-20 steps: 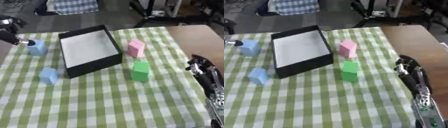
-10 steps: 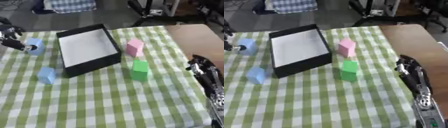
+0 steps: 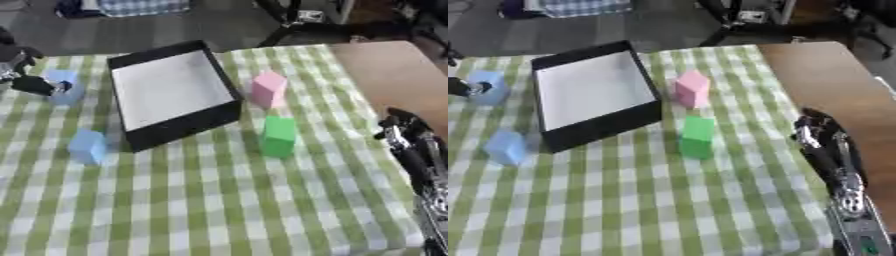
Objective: Pick up objects on the table and place them in the box.
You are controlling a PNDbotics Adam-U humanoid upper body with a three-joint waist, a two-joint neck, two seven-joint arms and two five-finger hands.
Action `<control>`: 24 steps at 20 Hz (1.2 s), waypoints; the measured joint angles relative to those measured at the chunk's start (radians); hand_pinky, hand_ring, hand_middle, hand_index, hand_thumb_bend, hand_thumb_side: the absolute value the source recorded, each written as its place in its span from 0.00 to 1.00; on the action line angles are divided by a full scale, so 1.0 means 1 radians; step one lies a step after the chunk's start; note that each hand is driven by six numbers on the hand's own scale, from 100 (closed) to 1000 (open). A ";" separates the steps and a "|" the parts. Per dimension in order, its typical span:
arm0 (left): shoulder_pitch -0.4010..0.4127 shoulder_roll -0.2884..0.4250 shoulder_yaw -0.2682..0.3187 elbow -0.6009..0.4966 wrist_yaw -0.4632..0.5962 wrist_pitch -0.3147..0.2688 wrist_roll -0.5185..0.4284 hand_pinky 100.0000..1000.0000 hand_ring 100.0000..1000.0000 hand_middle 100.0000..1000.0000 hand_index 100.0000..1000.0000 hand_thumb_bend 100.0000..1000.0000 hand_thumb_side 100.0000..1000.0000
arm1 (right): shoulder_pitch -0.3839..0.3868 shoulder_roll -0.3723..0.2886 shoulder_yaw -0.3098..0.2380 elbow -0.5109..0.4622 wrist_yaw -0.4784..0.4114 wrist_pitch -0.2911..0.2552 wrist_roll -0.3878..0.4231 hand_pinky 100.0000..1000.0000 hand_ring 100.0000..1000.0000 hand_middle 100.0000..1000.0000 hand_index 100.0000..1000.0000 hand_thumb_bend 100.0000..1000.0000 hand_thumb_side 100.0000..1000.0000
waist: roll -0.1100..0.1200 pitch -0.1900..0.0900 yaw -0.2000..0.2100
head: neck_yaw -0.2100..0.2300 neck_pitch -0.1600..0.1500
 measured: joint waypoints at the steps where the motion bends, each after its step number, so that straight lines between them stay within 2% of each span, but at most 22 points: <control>1: 0.003 -0.006 0.015 0.000 -0.017 0.012 0.017 0.70 0.65 0.72 0.90 0.34 0.48 | -0.002 0.000 0.000 0.000 0.000 0.000 0.000 0.81 0.50 0.56 0.78 0.00 0.49 | 0.000 0.005 -0.002 | 0.002 0.000; 10: 0.027 -0.054 0.166 0.000 -0.176 0.102 0.181 0.67 0.57 0.66 0.89 0.26 0.44 | -0.014 0.000 0.000 0.000 -0.001 -0.002 -0.001 0.81 0.50 0.56 0.78 0.00 0.50 | -0.007 0.042 -0.021 | 0.012 0.000; 12: 0.031 -0.062 0.190 0.003 -0.190 0.112 0.219 0.67 0.57 0.65 0.89 0.23 0.47 | -0.018 0.000 0.000 0.000 -0.001 -0.002 -0.001 0.81 0.50 0.56 0.78 0.00 0.50 | -0.007 0.046 -0.022 | 0.012 0.000; 16: 0.044 -0.076 0.207 0.039 -0.169 0.115 0.283 0.68 0.58 0.66 0.90 0.25 0.53 | -0.022 0.000 0.000 0.000 -0.002 -0.003 -0.002 0.81 0.50 0.56 0.78 0.00 0.50 | -0.007 0.053 -0.023 | 0.012 0.000; 17: 0.047 -0.077 0.207 0.049 -0.158 0.113 0.293 0.69 0.60 0.67 0.90 0.29 0.59 | -0.022 0.000 0.000 0.000 -0.002 -0.003 -0.002 0.81 0.50 0.56 0.78 0.00 0.50 | -0.007 0.054 -0.024 | 0.012 0.000; 19: 0.047 -0.077 0.205 0.063 -0.136 0.111 0.302 0.69 0.60 0.67 0.90 0.28 0.58 | -0.022 0.000 0.000 0.000 -0.003 -0.003 -0.002 0.81 0.50 0.56 0.78 0.00 0.50 | -0.007 0.054 -0.025 | 0.012 0.000; 20: 0.047 -0.077 0.203 0.067 -0.127 0.111 0.305 0.69 0.59 0.67 0.90 0.27 0.56 | -0.022 0.000 0.000 0.000 -0.003 -0.003 -0.002 0.81 0.50 0.56 0.78 0.00 0.50 | -0.007 0.054 -0.026 | 0.012 0.000; 21: 0.047 -0.077 0.202 0.070 -0.119 0.111 0.309 0.67 0.57 0.63 0.88 0.18 0.43 | -0.022 0.000 0.000 0.000 -0.003 -0.003 -0.002 0.81 0.50 0.56 0.78 0.00 0.50 | -0.007 0.054 -0.027 | 0.012 0.000; 22: 0.047 -0.077 0.201 0.072 -0.113 0.110 0.314 0.66 0.55 0.61 0.87 0.16 0.40 | -0.022 0.000 0.000 0.000 -0.003 -0.003 -0.002 0.81 0.50 0.56 0.78 0.00 0.50 | -0.007 0.054 -0.027 | 0.012 0.000; 23: 0.047 -0.077 0.200 0.073 -0.107 0.109 0.321 0.64 0.51 0.57 0.85 0.04 0.23 | -0.022 0.000 0.000 0.000 -0.004 -0.003 -0.002 0.81 0.50 0.56 0.78 0.00 0.50 | -0.007 0.054 -0.028 | 0.012 0.000; 24: 0.047 -0.077 0.199 0.073 -0.102 0.107 0.329 0.64 0.50 0.56 0.84 0.03 0.21 | -0.022 0.000 0.000 0.000 -0.004 -0.003 -0.002 0.81 0.50 0.56 0.78 0.00 0.50 | -0.007 0.054 -0.028 | 0.012 0.000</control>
